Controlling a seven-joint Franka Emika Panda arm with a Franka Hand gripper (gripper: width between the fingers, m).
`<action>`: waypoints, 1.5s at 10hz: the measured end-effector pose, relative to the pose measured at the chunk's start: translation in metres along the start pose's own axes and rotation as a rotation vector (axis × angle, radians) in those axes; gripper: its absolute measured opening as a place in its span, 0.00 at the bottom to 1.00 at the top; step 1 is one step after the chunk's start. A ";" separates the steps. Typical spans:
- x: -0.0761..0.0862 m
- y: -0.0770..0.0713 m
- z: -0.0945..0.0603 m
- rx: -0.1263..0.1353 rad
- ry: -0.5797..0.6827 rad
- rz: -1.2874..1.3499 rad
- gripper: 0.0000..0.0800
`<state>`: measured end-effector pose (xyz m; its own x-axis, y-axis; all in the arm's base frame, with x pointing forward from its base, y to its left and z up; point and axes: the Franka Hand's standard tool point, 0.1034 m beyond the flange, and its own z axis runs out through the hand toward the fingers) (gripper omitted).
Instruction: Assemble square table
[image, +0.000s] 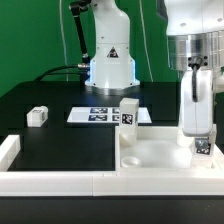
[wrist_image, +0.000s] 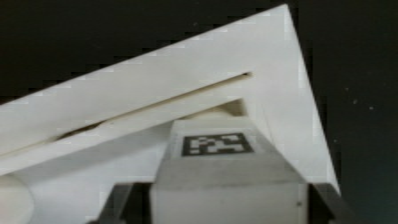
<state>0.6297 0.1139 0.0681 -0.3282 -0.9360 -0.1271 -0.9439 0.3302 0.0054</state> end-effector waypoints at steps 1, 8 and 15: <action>0.000 0.001 0.001 -0.002 0.001 -0.001 0.40; 0.049 -0.020 -0.069 0.070 -0.023 -0.125 0.81; 0.076 -0.002 -0.058 0.067 0.004 -0.283 0.81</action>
Offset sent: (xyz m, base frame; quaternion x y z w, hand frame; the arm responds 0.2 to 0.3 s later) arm -0.0253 -0.0298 0.0221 -0.0226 -0.0139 -0.0681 0.9973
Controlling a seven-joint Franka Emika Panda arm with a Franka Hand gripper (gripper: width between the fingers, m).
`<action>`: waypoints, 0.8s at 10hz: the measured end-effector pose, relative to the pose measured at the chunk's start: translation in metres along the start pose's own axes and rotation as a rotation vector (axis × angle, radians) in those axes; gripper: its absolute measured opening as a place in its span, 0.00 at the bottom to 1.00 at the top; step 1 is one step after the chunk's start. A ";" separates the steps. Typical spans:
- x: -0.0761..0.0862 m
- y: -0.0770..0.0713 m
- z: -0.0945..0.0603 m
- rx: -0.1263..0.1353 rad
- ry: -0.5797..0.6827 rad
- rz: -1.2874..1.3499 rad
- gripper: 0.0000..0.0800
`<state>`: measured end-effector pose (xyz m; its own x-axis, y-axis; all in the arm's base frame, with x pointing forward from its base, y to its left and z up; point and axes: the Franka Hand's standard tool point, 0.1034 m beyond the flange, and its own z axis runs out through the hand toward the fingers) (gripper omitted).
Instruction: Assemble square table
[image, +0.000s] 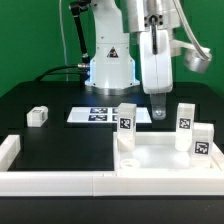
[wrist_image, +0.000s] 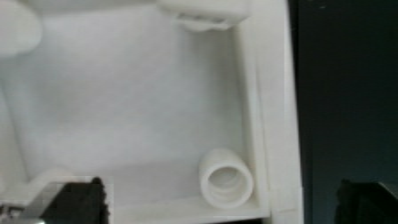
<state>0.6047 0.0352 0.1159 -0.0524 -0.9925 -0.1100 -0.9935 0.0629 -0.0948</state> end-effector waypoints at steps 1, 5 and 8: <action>0.018 0.016 -0.008 0.003 -0.005 -0.031 0.81; 0.093 0.048 -0.020 0.001 0.026 -0.456 0.81; 0.091 0.049 -0.018 -0.006 0.026 -0.669 0.81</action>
Offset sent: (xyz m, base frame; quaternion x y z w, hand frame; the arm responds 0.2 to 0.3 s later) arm -0.0555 -0.0890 -0.0022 0.0217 0.0099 -0.2851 0.9582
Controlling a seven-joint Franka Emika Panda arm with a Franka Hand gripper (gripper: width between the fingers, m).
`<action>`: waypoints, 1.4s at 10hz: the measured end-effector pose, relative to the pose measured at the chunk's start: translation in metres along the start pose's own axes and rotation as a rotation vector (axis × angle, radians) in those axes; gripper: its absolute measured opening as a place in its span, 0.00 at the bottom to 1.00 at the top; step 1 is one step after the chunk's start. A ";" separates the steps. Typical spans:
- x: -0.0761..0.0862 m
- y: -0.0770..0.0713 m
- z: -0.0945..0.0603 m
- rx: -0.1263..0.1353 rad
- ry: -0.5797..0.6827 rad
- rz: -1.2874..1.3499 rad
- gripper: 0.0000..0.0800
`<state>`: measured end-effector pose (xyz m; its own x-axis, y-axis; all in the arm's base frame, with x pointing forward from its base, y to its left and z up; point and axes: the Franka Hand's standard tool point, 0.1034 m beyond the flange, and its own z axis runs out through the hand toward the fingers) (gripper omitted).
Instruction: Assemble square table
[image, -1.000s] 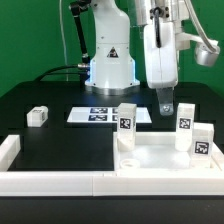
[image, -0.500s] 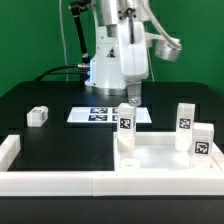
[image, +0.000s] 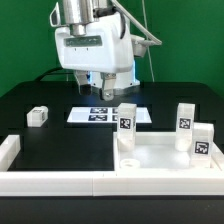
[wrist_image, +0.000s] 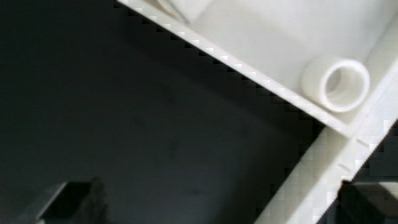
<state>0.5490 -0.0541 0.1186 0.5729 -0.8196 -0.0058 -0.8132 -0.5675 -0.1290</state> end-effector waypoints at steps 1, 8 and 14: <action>0.000 0.000 0.000 -0.001 0.000 -0.058 0.81; 0.042 0.136 0.023 -0.079 -0.011 -0.834 0.81; 0.039 0.152 0.034 -0.117 -0.067 -0.970 0.81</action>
Offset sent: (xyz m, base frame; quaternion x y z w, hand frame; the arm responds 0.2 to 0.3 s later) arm -0.0499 -0.0355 -0.0173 -0.0254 -0.0452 -0.1692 0.9842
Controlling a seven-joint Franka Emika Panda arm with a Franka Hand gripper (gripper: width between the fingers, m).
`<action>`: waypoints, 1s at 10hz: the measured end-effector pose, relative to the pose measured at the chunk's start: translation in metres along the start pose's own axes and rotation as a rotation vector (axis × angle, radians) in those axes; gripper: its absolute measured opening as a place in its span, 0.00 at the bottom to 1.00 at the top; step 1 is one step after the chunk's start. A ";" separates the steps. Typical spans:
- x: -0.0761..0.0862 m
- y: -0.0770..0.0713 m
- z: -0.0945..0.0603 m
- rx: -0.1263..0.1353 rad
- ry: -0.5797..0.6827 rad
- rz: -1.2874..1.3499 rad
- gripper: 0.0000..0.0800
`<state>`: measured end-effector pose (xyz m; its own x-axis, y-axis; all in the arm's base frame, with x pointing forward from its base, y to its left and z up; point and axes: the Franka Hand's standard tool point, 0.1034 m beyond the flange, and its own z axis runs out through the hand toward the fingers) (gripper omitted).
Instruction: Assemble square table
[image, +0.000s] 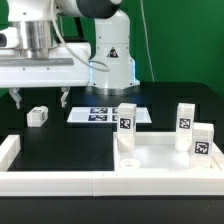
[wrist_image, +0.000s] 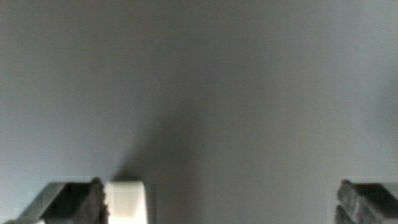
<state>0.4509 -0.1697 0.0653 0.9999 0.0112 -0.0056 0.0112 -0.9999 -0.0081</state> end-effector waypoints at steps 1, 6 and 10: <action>-0.024 0.018 0.011 -0.005 -0.089 -0.013 0.81; -0.058 0.038 0.035 0.043 -0.486 0.023 0.81; -0.068 0.041 0.042 0.048 -0.791 0.073 0.81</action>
Offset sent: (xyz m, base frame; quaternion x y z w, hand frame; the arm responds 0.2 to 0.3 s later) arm -0.0327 -0.0171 -0.0300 0.0898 -0.1924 0.0784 0.9741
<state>0.3832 -0.2114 0.0231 0.6975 -0.0341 -0.7158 -0.0727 -0.9971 -0.0233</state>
